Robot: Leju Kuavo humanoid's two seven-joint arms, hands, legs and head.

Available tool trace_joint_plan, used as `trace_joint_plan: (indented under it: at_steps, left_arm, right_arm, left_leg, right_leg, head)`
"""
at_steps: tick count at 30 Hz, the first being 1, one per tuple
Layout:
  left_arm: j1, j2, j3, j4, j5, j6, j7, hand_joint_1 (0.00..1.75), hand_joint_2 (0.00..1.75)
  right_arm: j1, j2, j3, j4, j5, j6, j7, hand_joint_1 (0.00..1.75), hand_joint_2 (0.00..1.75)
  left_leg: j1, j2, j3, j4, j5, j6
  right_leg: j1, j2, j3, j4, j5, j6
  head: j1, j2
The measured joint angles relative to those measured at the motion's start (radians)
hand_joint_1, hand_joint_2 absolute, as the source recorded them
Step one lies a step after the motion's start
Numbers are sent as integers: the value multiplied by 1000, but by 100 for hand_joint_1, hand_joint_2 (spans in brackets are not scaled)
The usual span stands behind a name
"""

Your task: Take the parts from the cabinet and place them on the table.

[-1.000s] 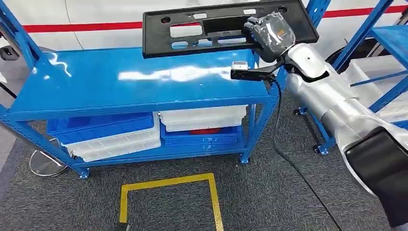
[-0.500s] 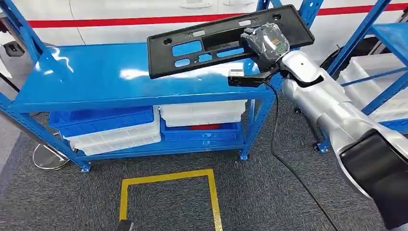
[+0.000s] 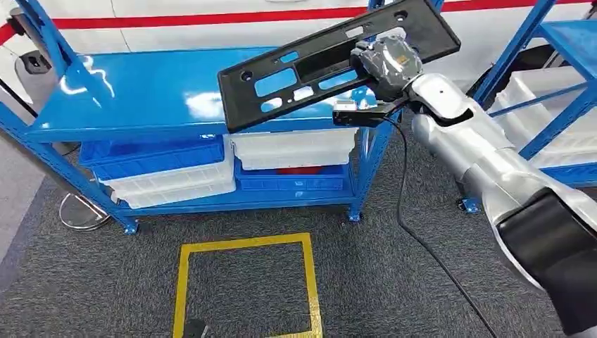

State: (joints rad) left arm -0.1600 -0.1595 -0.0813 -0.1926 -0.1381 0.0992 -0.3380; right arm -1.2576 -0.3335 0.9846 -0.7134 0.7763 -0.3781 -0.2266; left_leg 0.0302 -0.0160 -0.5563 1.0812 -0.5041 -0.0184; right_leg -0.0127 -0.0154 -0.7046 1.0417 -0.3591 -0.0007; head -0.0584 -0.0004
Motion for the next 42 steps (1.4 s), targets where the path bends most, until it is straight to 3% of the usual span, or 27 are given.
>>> trace_joint_plan:
  at_steps: [1, 5, 7, 9, 10, 11, 12, 14, 15, 16, 20, 21, 22, 24, 25, 26, 28, 30, 31, 32, 33, 35, 36, 38, 40, 41, 42]
  left_arm:
    - [1, 0, -5, 0, -6, -1, 2, 0, 175]
    - [13, -1, -21, 0, -18, -7, 5, 0, 175]
    - [10, 0, -21, 0, -12, 0, 2, 0, 175]
    - [8, 0, -21, 0, -3, 10, -1, 0, 175]
    - [8, 2, -21, 0, 2, 12, -3, 0, 175]
    - [8, 3, -21, 0, 4, 18, -6, 0, 175]
    - [9, 4, -19, 0, 7, 25, -7, 0, 175]
    - [11, 6, -16, 0, 23, 44, -14, 0, 175]
    - [11, 9, -12, 0, 32, 56, -17, 0, 175]
    - [9, 11, -8, 0, 39, 66, -19, 0, 175]
    - [8, 29, 13, 0, 44, 89, -15, 0, 175]
    - [9, 33, 15, 0, 44, 93, -14, 0, 175]
    - [10, 41, 17, 0, 43, 95, -13, 0, 175]
    - [10, 47, 21, 0, 43, 96, -16, 0, 175]
    - [10, 50, 26, 0, 45, 96, -19, 0, 175]
    - [11, 52, 32, 0, 47, 96, -23, 0, 175]
    - [12, 52, 36, 0, 48, 96, -24, 0, 175]
    - [10, 51, 38, 0, 43, 94, -24, 0, 175]
    - [6, 52, 38, 0, 40, 92, -24, 0, 175]
    - [5, 51, 38, 0, 32, 89, -24, 0, 175]
    - [3, 50, 38, -1, 29, 85, -24, 0, 175]
    - [-4, 46, 38, -1, 22, 78, -22, 0, 175]
    - [-9, 43, 38, -1, 20, 74, -21, 0, 175]
    - [-21, 42, 38, -1, 18, 71, -20, 0, 175]
    - [-28, 42, 38, -2, 14, 66, -17, 0, 175]
    - [-31, 42, 38, -2, 13, 63, -15, 0, 175]
    - [-35, 42, 38, -2, 13, 63, -14, 0, 175]
  right_arm:
    - [11, -21, -5, -9, -12, -7, -2, 175, 175]
    - [86, -73, -25, -62, -64, -26, -25, 175, 175]
    - [121, -83, -34, -72, -86, -20, -38, 175, 175]
    - [152, -81, -42, -72, -90, -26, -50, 175, 175]
    - [171, -80, -45, -71, -77, -41, -51, 175, 175]
    - [189, -79, -47, -65, -53, -70, -51, 175, 175]
    - [206, -77, -47, -58, -37, -94, -56, 175, 175]
    - [231, -70, -51, -50, -24, -131, -80, 175, 175]
    - [239, -64, -57, -48, -21, -151, -90, 175, 175]
    - [244, -59, -63, -47, -21, -162, -94, 175, 175]
    - [281, -49, -105, -45, -11, -200, -89, 175, 175]
    - [292, -49, -112, -46, -3, -204, -87, 175, 175]
    - [304, -49, -122, -52, 9, -209, -83, 175, 175]
    - [334, -54, -148, -77, 24, -224, -73, 175, 175]
    - [354, -59, -163, -92, 29, -235, -69, 175, 175]
    - [378, -65, -182, -112, 39, -252, -64, 175, 175]
    - [428, -78, -218, -157, 65, -271, -56, 175, 175]
    - [458, -94, -248, -190, 89, -274, -55, 175, 175]
    - [470, -98, -257, -202, 96, -275, -53, 175, 175]
    - [476, -106, -274, -219, 108, -279, -48, 175, 175]
    - [488, -109, -286, -235, 113, -287, -45, 175, 175]
    - [515, -126, -310, -269, 116, -296, -45, 175, 175]
    - [535, -138, -321, -286, 118, -294, -45, 175, 175]
    - [559, -156, -336, -315, 124, -290, -51, 175, 175]
    - [573, -172, -349, -344, 124, -281, -58, 175, 175]
    - [580, -179, -354, -357, 122, -270, -64, 175, 175]
    - [584, -185, -357, -365, 119, -262, -67, 175, 175]
  left_leg:
    - [-8, -4, 27, -45, -12, 0]
    - [-11, 8, 10, -55, 22, 29]
    - [-10, 25, -5, -61, 51, 47]
    - [-13, 32, -39, -62, 75, 50]
    - [-13, 33, -54, -61, 87, 50]
    - [-13, 34, -70, -60, 99, 49]
    - [-12, 34, -86, -60, 110, 48]
    - [-12, 33, -113, -58, 131, 40]
    - [-12, 33, -122, -55, 139, 34]
    - [-17, 33, -132, -54, 147, 26]
    - [-18, 33, -132, -69, 185, 0]
    - [-12, 30, -140, -64, 175, -5]
    - [-12, 27, -151, -38, 126, -8]
    - [-12, 26, -187, 102, 4, -13]
    - [-12, 26, -204, 186, -41, -15]
    - [-12, 26, -209, 245, -54, -16]
    - [-13, 25, -162, 239, -3, -11]
    - [-17, 9, -54, 98, 42, 7]
    - [-18, -38, 13, -1, 16, 26]
    - [-14, -48, 56, -64, -10, 25]
    - [-19, -41, 52, -65, -5, 16]
    - [-27, -26, 46, -74, 10, 26]
    - [-11, -12, 43, -93, 31, 33]
    - [-15, 11, 28, -104, 56, 45]
    - [-16, 36, 5, -101, 71, 44]
    - [-16, 50, -8, -98, 78, 43]
    - [-16, 63, -21, -93, 83, 42]
  right_leg:
    - [3, -1, -6, 0, 8, 7]
    - [-2, 6, -3, -21, 48, 35]
    - [-7, 13, -29, 36, -51, 41]
    - [-9, 14, -67, 191, -165, 49]
    - [-11, 14, -78, 259, -188, 53]
    - [-12, 14, -75, 298, -179, 55]
    - [-14, 14, -52, 293, -147, 57]
    - [-18, 13, 47, 176, -85, 55]
    - [-20, 11, 114, 85, -91, 53]
    - [-14, 9, 159, 12, -139, 50]
    - [-3, 14, 153, -12, -127, 15]
    - [-13, 10, 147, -20, -112, 4]
    - [-11, 9, 136, -22, -102, -6]
    - [-8, 9, 110, -20, -81, -15]
    - [-5, 10, 96, -20, -71, -18]
    - [-2, 11, 83, -19, -61, -18]
    - [2, 12, 58, -17, -42, -16]
    - [6, 31, 39, -16, -24, -9]
    - [4, 33, 32, -15, -16, -4]
    - [7, 34, 25, -16, -7, 1]
    - [1, 37, 24, -22, 4, 8]
    - [-4, 54, 21, -34, 29, 21]
    - [1, 55, 16, -38, 30, 27]
    - [-4, 31, -9, 21, -60, 30]
    - [-7, 28, -55, 175, -161, 41]
    - [-11, 27, -71, 249, -180, 48]
    - [-15, 26, -68, 278, -163, 54]
  head:
    - [0, 0]
    - [0, 0]
    - [1, 0]
    - [0, 0]
    - [0, 0]
    - [0, 0]
    - [0, 0]
    - [0, 0]
    - [0, 0]
    - [0, 0]
    - [0, 0]
    - [0, 0]
    - [0, 0]
    - [0, 0]
    - [0, 0]
    - [0, 0]
    - [0, 0]
    - [0, 0]
    - [0, 0]
    - [0, 0]
    - [-2, 0]
    - [0, 0]
    - [0, 0]
    - [0, 0]
    - [0, 0]
    - [0, 0]
    - [0, 0]
